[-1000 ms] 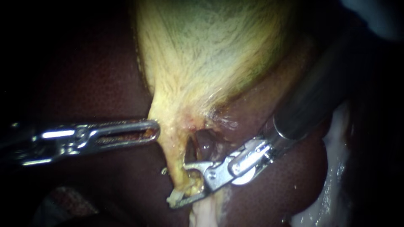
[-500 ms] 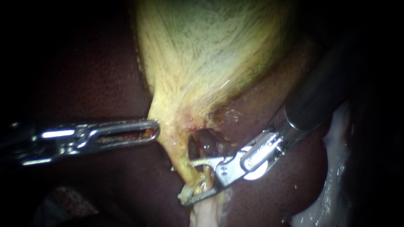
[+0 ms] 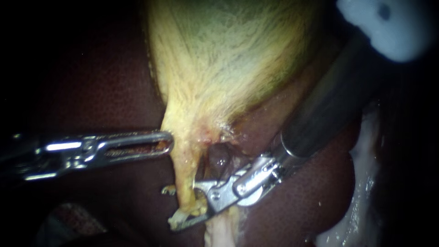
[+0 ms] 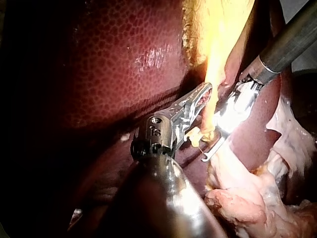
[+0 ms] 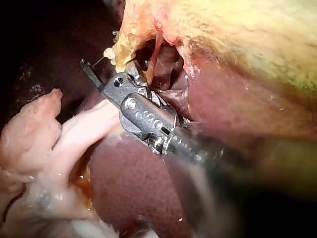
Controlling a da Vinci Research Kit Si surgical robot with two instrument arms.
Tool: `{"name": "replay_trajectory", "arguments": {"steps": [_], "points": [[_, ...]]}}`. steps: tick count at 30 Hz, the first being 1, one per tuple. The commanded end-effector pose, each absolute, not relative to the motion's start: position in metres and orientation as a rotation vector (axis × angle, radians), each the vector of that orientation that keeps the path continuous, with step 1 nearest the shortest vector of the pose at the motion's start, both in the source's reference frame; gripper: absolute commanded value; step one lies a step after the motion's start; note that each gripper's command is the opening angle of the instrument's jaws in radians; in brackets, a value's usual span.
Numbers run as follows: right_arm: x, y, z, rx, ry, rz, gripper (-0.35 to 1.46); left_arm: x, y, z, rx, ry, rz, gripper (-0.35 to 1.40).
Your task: Going back second clip left tube
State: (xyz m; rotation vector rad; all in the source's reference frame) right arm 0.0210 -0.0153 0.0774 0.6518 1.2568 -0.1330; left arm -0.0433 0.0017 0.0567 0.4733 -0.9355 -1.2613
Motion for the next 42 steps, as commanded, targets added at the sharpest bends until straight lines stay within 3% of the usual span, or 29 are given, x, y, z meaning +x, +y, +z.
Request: {"name": "replay_trajectory", "arguments": {"steps": [1,5,8,20,33,39,42], "points": [[0.0209,-0.0149,0.0773,0.658,1.254,-0.089,0.55,-0.0433,0.0017,0.0567,0.473,-0.935,-1.262,-0.35],[0.0207,-0.0133,0.0767,0.743,1.247,0.128,0.55,-0.0433,0.0017,0.0567,0.473,-0.935,-1.262,-0.35],[0.0206,-0.0122,0.0760,0.767,1.262,0.214,0.55,-0.0432,0.0017,0.0567,0.473,-0.935,-1.262,-0.35],[0.0190,-0.0122,0.0761,0.778,1.256,0.236,0.56,-0.0431,0.0016,0.0567,0.473,-0.935,-1.261,-0.35],[0.0132,-0.0109,0.0756,0.645,1.226,0.287,0.60,-0.0431,0.0016,0.0567,0.473,-0.935,-1.261,-0.35],[0.0098,-0.0097,0.0738,0.610,1.234,0.271,0.60,-0.0431,0.0015,0.0568,0.473,-0.935,-1.261,-0.35],[0.0081,-0.0090,0.0725,0.572,1.250,0.207,0.60,-0.0431,0.0015,0.0568,0.472,-0.935,-1.260,-0.35]]}}
